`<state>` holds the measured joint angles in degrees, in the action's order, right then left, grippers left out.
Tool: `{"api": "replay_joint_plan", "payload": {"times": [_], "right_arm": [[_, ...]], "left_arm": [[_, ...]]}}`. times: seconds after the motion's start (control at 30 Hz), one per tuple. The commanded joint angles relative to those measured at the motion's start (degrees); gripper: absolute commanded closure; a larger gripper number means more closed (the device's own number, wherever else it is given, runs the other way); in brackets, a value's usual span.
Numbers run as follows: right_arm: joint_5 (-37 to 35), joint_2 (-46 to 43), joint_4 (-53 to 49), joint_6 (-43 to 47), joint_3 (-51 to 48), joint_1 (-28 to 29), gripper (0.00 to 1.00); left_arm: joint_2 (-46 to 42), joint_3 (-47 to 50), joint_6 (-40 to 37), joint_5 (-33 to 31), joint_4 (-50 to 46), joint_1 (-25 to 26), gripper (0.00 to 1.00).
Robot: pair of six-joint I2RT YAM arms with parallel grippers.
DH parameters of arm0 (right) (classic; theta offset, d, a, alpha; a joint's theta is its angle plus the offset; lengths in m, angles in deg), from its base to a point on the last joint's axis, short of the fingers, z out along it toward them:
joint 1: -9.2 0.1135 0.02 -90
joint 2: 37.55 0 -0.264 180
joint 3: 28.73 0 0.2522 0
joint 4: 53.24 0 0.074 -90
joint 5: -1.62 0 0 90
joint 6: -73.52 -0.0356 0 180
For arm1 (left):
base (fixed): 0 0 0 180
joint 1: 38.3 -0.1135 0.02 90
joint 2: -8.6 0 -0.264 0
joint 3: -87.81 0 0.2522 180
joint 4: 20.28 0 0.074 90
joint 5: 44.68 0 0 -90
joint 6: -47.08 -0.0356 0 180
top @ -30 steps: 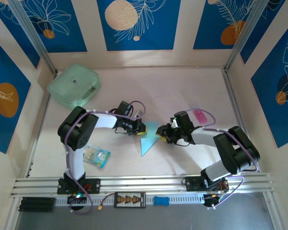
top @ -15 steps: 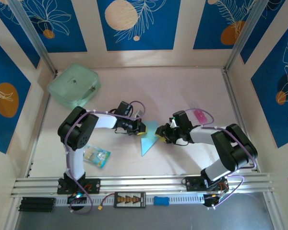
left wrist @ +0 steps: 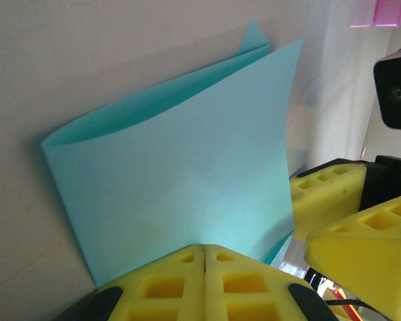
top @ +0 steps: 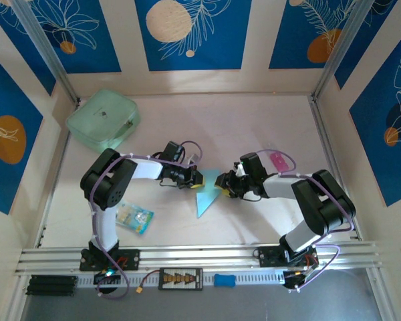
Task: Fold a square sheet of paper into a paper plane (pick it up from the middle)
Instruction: Fold the wing for the fifth time at the center of the table.
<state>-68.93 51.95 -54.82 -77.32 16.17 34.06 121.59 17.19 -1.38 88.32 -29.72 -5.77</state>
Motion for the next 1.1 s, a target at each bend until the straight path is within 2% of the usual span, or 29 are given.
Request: {"api": "replay_joint_plan", "payload": {"times": [0.0,1.07], "right_arm": [[2.69,0.68,1.09,1.98,1.37,-0.6,0.61],[8.85,4.62,3.19,6.43,2.6,-2.13,0.61]], "left_arm": [[0.74,1.57,-0.23,-1.26,-1.77,-0.28,0.92],[0.3,0.72,-0.14,-0.48,-2.03,-0.64,0.92]]}}
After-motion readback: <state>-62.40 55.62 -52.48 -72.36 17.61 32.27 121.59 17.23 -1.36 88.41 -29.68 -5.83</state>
